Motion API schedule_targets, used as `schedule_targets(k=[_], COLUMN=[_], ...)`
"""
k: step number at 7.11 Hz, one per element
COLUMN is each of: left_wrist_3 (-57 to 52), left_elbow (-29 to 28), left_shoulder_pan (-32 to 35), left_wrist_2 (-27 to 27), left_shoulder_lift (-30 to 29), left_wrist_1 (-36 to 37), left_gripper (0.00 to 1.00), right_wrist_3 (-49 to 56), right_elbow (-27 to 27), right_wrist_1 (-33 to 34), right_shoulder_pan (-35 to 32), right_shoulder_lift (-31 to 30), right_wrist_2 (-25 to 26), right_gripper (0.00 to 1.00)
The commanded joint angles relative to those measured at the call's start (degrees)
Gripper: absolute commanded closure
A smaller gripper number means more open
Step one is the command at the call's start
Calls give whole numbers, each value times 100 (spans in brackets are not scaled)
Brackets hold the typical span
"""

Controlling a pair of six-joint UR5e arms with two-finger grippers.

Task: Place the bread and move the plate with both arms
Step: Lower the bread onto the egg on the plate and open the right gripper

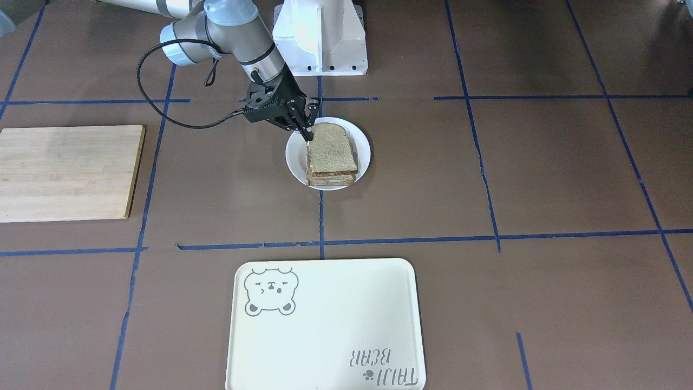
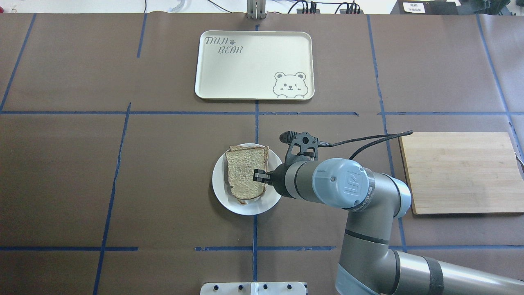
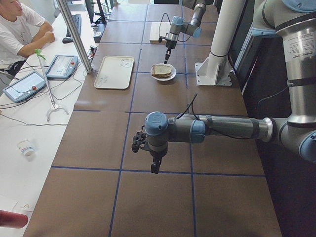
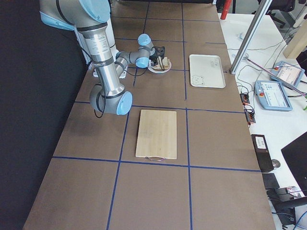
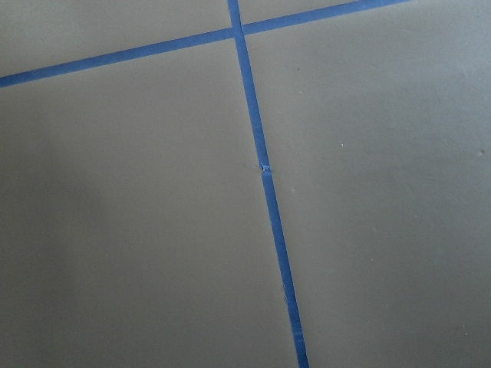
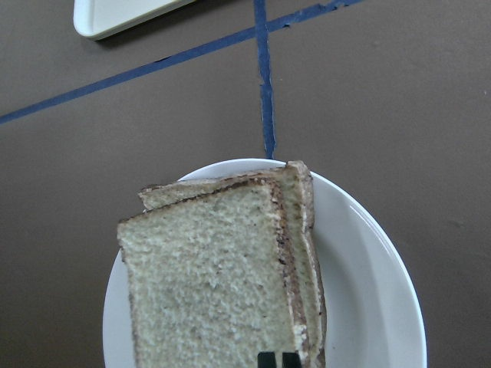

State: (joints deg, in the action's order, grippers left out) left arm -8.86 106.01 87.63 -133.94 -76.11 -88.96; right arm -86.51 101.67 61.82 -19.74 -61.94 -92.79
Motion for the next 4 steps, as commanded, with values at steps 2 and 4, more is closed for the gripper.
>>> schedule_targets(k=[2,4], left_wrist_3=[-2,33], left_elbow=[34,42], left_shoulder_pan=[0,0], left_wrist_2=[9,9], left_shoulder_lift=[-9,-166], left_wrist_1=[-7,-50], left_gripper=[0,0], right_wrist_3=[107,1270], right_elbow=[142,362], right_wrist_1=[1043,1917], right_shoulder_pan=[-396,-1378], right_shoulder_lift=[85,15], right_wrist_2=[-595,-1788], right_gripper=[0,0])
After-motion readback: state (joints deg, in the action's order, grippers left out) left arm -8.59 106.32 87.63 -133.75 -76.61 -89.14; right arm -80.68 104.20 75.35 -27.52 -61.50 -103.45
